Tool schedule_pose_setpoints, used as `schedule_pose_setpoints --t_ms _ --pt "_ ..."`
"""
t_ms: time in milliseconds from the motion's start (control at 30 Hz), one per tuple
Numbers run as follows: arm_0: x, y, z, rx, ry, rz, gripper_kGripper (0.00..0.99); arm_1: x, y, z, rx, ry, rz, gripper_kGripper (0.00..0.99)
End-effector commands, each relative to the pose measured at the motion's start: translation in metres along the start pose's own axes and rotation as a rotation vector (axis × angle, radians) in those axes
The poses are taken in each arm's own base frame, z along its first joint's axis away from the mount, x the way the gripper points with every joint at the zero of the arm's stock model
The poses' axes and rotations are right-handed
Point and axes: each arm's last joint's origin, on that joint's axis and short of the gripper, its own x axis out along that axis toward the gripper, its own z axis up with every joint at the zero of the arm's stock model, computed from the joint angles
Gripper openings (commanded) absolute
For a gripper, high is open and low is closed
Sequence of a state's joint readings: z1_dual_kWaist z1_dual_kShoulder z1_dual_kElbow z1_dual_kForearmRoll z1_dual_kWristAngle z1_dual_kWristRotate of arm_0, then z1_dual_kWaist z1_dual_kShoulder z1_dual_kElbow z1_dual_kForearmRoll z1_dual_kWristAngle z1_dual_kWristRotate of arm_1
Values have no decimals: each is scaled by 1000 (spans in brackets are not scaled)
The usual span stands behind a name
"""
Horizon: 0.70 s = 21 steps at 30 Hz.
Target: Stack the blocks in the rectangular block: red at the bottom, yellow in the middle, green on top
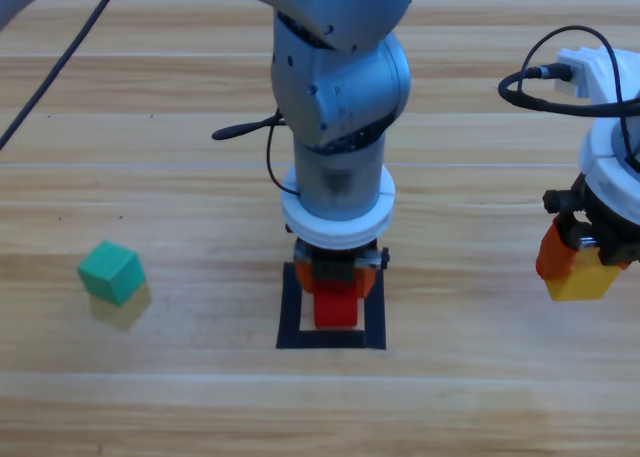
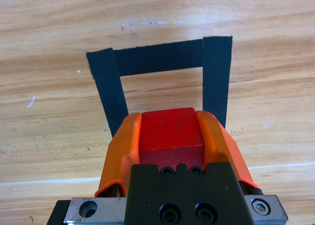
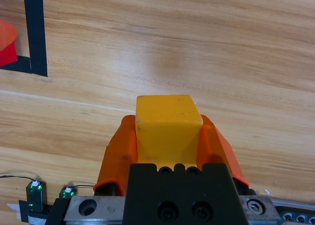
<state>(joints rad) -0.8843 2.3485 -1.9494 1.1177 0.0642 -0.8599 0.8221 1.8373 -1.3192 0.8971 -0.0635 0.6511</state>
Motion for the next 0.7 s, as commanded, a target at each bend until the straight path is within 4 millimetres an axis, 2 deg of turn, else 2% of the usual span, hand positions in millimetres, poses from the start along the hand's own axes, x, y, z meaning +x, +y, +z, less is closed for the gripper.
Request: schedule_pose_setpoints --t_ms 33,467,533,567,600,633,667,700 --pt "4 9 7 -20 -1 3 0 -9 2 -13 -36 -12 27 0" --pt "10 7 7 -30 4 9 0 -7 3 -11 -36 -8 24 0" --pt "9 8 6 -31 2 11 40 -7 3 -11 -36 -8 24 0" --pt "8 8 7 -32 -1 8 110 -7 3 -11 -36 -8 24 0" --pt "8 8 7 -32 -6 5 247 -7 3 -11 -36 -8 24 0" --pt "7 7 7 -40 -7 4 508 -7 3 -11 -36 -7 26 0" --pt "8 7 7 -49 -8 5 851 -7 3 -11 -36 -7 26 0" --pt "8 7 6 -49 -7 6 973 -7 3 -12 -36 -6 25 0"
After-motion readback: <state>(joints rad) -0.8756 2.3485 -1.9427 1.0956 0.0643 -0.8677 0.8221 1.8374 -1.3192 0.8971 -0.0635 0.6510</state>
